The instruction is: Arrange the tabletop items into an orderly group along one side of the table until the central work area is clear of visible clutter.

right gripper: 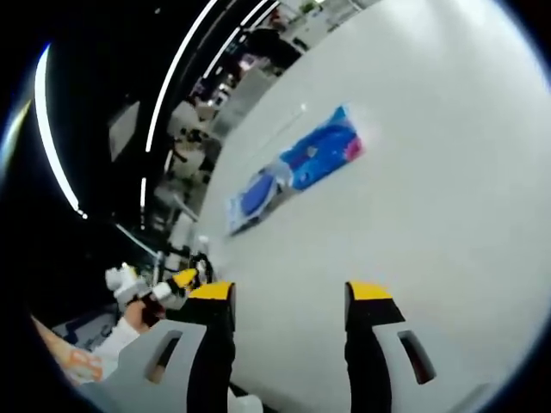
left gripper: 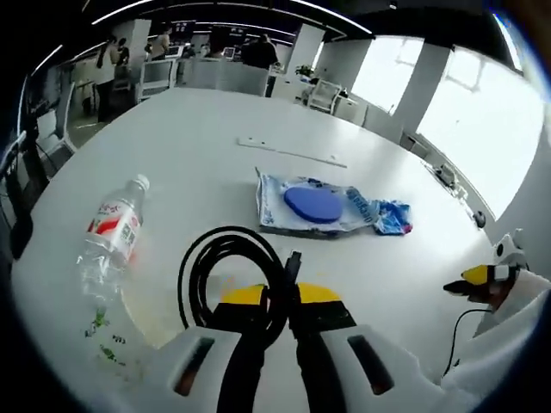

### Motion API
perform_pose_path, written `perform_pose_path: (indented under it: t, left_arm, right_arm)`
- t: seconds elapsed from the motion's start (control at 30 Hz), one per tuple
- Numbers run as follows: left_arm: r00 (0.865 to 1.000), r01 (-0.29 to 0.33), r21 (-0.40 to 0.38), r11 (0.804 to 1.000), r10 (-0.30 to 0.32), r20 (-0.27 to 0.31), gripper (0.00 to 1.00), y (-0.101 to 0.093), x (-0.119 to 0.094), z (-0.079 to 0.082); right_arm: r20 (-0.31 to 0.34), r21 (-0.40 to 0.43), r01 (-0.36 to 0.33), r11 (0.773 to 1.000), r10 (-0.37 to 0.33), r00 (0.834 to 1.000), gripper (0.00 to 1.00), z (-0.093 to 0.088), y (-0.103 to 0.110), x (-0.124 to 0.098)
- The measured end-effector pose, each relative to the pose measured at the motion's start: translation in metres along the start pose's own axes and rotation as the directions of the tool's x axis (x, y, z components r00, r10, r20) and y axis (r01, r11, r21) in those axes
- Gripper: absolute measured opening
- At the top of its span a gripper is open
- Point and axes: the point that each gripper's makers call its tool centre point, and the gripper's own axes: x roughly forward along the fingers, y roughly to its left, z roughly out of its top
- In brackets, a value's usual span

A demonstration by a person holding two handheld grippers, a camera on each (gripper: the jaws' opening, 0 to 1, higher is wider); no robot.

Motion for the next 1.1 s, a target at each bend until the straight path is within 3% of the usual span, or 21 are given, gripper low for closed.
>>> perform_pose_path:
  t: [0.17, 0.27, 0.4, 0.5, 0.57, 0.67, 0.8, 0.87, 0.93, 1.03, 1.1]
  left_arm:
    - [0.993, 0.080, 0.028, 0.996, -0.082, 0.079, 0.09, -0.027, -0.019, 0.032]
    - [0.973, 0.201, 0.022, 0.979, -0.202, 0.114, 0.09, -0.056, -0.033, 0.050]
    - [0.931, 0.341, 0.012, 0.940, -0.340, 0.131, 0.09, -0.092, -0.047, 0.064]
    - [0.891, 0.439, 0.004, 0.899, -0.435, 0.131, 0.09, -0.118, -0.058, 0.069]
    - [0.841, 0.530, 0.004, 0.848, -0.526, 0.130, 0.09, -0.144, -0.068, 0.074]
    - [0.799, 0.589, 0.010, 0.808, -0.585, 0.138, 0.09, -0.168, -0.077, 0.079]
    - [0.730, 0.673, 0.042, 0.738, -0.673, 0.124, 0.09, -0.201, -0.089, 0.083]
    - [0.704, 0.701, 0.057, 0.711, -0.702, 0.102, 0.09, -0.214, -0.093, 0.081]
    - [0.689, 0.716, 0.062, 0.695, -0.718, 0.096, 0.09, -0.223, -0.095, 0.080]
    - [0.614, 0.787, 0.020, 0.617, -0.785, 0.084, 0.09, -0.239, -0.105, 0.076]
    - [0.587, 0.808, 0.006, 0.589, -0.805, 0.084, 0.09, -0.246, -0.108, 0.075]
  right_arm:
    - [-0.007, -0.004, -0.007, 1.000, 0.007, 1.000, 0.49, -0.002, 0.002, 0.002]
    - [-0.013, -0.008, -0.017, 1.000, 0.017, 1.000, 0.50, -0.004, 0.003, 0.004]
    - [0.002, -0.013, -0.068, 0.998, 0.068, 0.998, 0.55, -0.003, 0.016, 0.007]
    - [0.026, -0.010, -0.129, 0.992, 0.129, 0.991, 0.59, 0.001, 0.031, 0.009]
    - [0.052, 0.004, -0.182, 0.983, 0.182, 0.982, 0.62, 0.007, 0.044, 0.010]
    - [0.074, 0.008, -0.235, 0.972, 0.234, 0.969, 0.66, 0.012, 0.059, 0.010]
    - [0.088, -0.026, -0.299, 0.954, 0.300, 0.950, 0.71, 0.017, 0.080, 0.009]
    - [0.087, -0.037, -0.323, 0.946, 0.325, 0.942, 0.72, 0.018, 0.087, 0.009]
    - [0.095, -0.050, -0.356, 0.933, 0.360, 0.928, 0.74, 0.020, 0.096, 0.007]
    - [0.114, -0.044, -0.401, 0.915, 0.403, 0.908, 0.75, 0.025, 0.107, 0.005]
    - [0.130, -0.033, -0.427, 0.904, 0.427, 0.895, 0.77, 0.030, 0.113, 0.005]
